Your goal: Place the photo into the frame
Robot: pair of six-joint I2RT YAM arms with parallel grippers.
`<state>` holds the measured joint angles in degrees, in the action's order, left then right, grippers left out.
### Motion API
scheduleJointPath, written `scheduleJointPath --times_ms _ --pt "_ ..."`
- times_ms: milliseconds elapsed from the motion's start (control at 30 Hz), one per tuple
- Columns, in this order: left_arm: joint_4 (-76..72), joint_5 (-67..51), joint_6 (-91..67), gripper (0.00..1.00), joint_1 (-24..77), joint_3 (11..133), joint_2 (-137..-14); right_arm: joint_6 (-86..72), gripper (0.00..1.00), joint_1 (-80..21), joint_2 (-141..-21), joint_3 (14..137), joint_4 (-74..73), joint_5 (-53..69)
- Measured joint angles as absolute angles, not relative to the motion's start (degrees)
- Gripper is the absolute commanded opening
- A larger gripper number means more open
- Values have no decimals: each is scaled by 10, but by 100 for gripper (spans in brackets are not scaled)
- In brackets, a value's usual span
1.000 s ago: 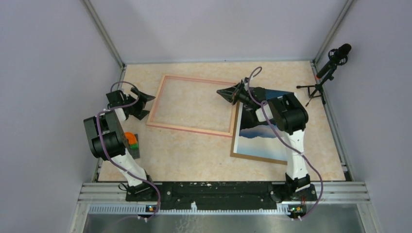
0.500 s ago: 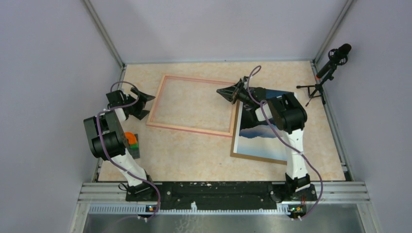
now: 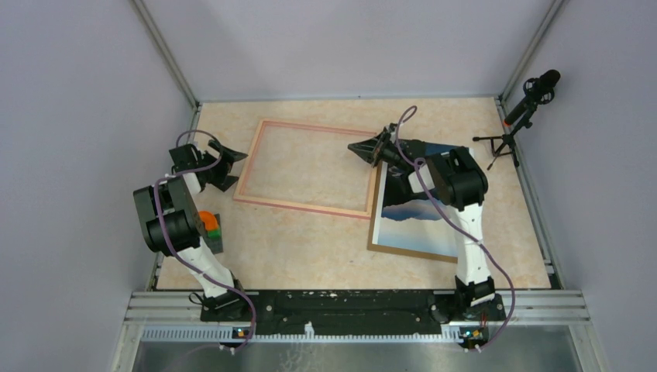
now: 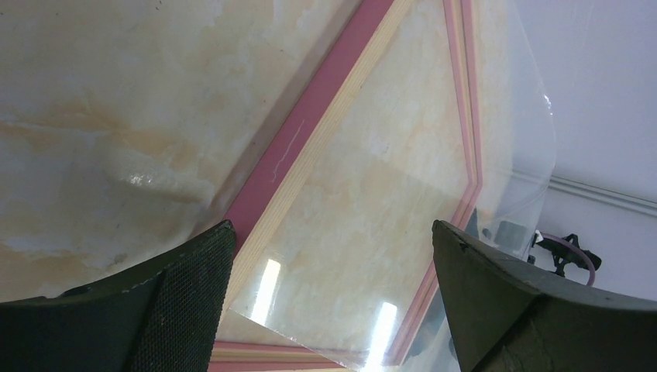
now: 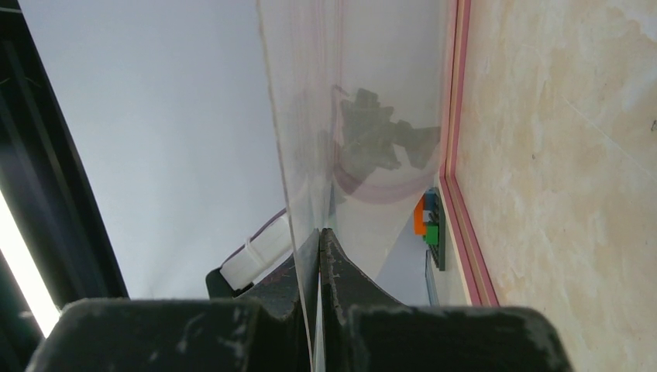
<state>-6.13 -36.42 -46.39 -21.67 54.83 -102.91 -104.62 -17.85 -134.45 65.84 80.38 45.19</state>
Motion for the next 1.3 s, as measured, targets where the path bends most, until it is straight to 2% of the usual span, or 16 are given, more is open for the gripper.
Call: scheduleJointPath --times_ms 767,1100,1300 --pt "-65 -366 -466 99 -217 546 -1037 -1091 0 -159 -1429 755 821 492" --pt "-62 -364 -464 99 -217 546 -1037 -1101 0 -151 -1436 754 825 496" --pt "78 -254 -440 99 -203 559 -983 -1092 0 -152 -1436 754 821 496"
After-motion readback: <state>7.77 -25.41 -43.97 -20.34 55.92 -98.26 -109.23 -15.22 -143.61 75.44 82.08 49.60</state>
